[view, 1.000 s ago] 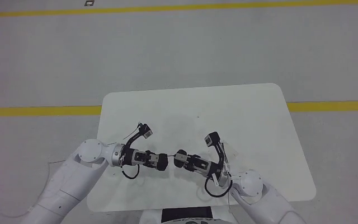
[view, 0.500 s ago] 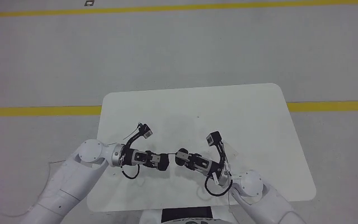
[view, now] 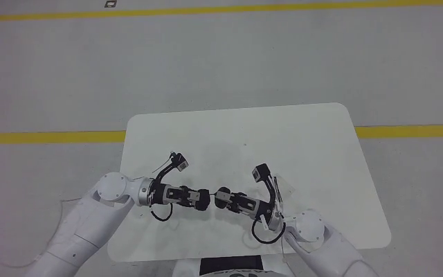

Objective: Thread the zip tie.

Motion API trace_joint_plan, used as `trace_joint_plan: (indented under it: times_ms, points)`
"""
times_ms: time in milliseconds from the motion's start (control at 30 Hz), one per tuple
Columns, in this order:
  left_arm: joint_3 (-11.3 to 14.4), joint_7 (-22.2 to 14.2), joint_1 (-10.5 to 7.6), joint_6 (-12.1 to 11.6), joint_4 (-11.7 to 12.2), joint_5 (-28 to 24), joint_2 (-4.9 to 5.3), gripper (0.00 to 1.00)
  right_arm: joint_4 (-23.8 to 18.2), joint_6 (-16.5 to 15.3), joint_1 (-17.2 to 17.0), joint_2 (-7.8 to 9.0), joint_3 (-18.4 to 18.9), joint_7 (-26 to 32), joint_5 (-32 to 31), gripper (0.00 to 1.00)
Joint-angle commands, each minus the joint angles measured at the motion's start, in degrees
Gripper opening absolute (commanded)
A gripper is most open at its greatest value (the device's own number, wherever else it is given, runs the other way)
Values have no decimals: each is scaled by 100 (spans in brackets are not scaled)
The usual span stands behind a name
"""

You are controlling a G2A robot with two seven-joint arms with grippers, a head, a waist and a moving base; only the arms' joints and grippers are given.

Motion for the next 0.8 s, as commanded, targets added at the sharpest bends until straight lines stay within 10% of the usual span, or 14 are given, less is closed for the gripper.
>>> trace_joint_plan:
  times_ms: [0, 767]
  points:
    - [0, 8, 2, 0, -2, 5, 2, 46, -6, 23, -6, 5, 7, 19, -24, 0]
    - [75, 123, -3, 24, 14, 47, 30, 30, 16, 224, 31, 23, -62, 151, -147, 0]
